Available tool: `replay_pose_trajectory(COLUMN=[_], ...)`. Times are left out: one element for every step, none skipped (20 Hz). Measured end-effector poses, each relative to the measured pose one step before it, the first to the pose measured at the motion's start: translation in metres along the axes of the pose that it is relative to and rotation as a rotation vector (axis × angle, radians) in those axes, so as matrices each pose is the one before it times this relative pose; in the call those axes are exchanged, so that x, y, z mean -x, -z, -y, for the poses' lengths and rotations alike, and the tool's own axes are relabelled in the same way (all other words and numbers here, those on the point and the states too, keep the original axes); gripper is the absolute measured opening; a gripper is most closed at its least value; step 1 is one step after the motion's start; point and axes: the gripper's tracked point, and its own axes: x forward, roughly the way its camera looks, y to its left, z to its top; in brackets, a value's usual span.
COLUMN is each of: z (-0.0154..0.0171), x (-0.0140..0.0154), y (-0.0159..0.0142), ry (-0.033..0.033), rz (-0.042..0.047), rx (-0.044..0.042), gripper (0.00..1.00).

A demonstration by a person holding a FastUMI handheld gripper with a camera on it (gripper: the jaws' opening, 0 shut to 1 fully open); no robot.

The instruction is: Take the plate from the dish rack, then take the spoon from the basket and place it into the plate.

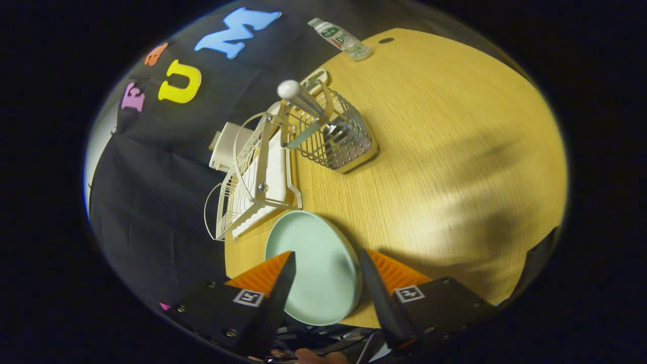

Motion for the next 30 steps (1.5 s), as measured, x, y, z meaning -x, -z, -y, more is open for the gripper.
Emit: replay_pose_trajectory(z=[0.00005, 0.00074, -0.00006, 0.00171, 0.00397, 0.00323, 0.00210, 0.00191, 0.00444, 0.00392, 0.00183, 0.00425, 0.00079, 0.00029, 0.00066, 0.00052, -0.00051, 0.00237, -0.00009, 0.00012, 0.00153, -0.00125, 0.00059, 0.00105, 0.00192, -0.00026, -0.00071, 0.00179, 0.00463, -0.00015], x=[0.01144, 0.00985, 0.00624, 0.00580, 0.00423, 0.00380, 0.00401, 0.00348, 0.00165, 0.00164, -0.00142, -0.00174, -0.00222, -0.00411, -0.00599, -0.00742, -0.00705, -0.00679, -0.00667, -0.00828, -0.00810, -0.00776, -0.00716, -0.00651, -0.00557, -0.00702, -0.00426, -0.00286, -0.00266, -0.00261], y=[-0.00828, -0.00764, -0.01495, -0.01584, -0.01208, -0.00966, -0.00597, -0.00832, -0.00969, -0.00708, -0.00401, -0.00258, -0.00503, -0.00399, -0.00278, 0.00102, 0.00043, -0.00151, -0.00336, -0.00349, -0.00089, 0.00460, 0.00541, 0.00459, 0.00336, 0.00469, 0.00419, 0.00413, 0.00340, -0.00012], ry=[0.02497, 0.01456, -0.00156, 0.00698, 0.00485, 0.00505, 0.00505, 0.00623, 0.01745, 0.01486, 0.01425, 0.01957, 0.00914, 0.00755, 0.00398, 0.00419, -0.00249, 0.00663, -0.00047, -0.00037, 0.00433, -0.00349, 0.00283, 0.00232, 0.00141, -0.00240, -0.00916, 0.00898, 0.02402, 0.00545], rz=[0.04242, 0.04873, 0.08592, 0.09139, 0.07858, 0.06940, 0.05776, 0.05670, 0.04994, 0.03988, 0.03148, 0.02001, 0.02580, 0.02618, 0.02092, 0.00761, 0.00410, 0.00654, 0.01745, 0.02292, 0.01702, 0.00912, 0.00413, 0.00769, 0.00648, 0.00772, 0.00311, -0.00802, -0.00549, 0.01086], rx=[0.07719, 0.07673, 0.06669, 0.07530, 0.07168, 0.05562, 0.04487, 0.03521, 0.03828, 0.03571, 0.03112, 0.02933, 0.02001, 0.01016, 0.00240, 0.00235, 0.00757, 0.01634, 0.01662, 0.01462, 0.01313, 0.00550, -0.00001, -0.00378, -0.00394, -0.00724, -0.00657, 0.00332, 0.00099, -0.01343], gripper=[0.85, 0.85, 0.85, 0.85, 0.85, 0.85, 0.85, 0.85, 0.85, 0.85, 0.85, 0.85, 0.85, 0.85, 0.84, 0.85, 0.85, 0.85, 0.85, 0.85, 0.85, 0.82, 0.81, 0.81, 0.81, 0.81, 0.77, 0.71, 0.56, 0.47])
